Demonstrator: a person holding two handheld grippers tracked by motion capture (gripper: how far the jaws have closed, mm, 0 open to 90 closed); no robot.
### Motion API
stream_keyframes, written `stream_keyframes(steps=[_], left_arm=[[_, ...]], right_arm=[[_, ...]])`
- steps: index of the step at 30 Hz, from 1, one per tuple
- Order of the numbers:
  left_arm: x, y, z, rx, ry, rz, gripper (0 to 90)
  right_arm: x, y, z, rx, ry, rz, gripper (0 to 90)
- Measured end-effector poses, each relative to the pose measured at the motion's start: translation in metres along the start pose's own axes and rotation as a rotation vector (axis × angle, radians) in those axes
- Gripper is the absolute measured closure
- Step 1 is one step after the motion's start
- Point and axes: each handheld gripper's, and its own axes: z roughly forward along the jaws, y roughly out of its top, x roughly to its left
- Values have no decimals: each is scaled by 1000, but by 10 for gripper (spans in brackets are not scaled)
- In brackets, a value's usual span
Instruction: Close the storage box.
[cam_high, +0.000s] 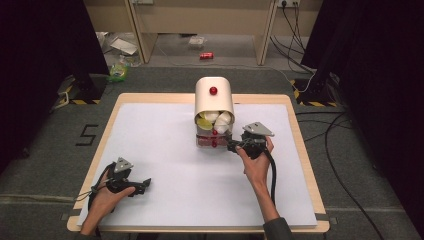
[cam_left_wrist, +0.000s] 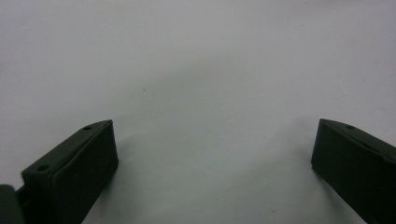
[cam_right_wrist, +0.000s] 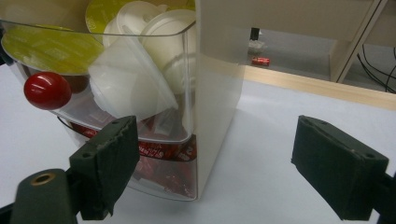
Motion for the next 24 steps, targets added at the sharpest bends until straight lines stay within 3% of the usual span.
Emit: stream_keyframes(steps=[20, 24], left_arm=[[0, 0, 0, 1, 0, 1, 0], [0, 0, 0, 0, 0, 0, 0]], right_arm=[[-3, 1, 3, -4, -23, -3, 152], [-2, 1, 2, -4, -21, 0, 197]])
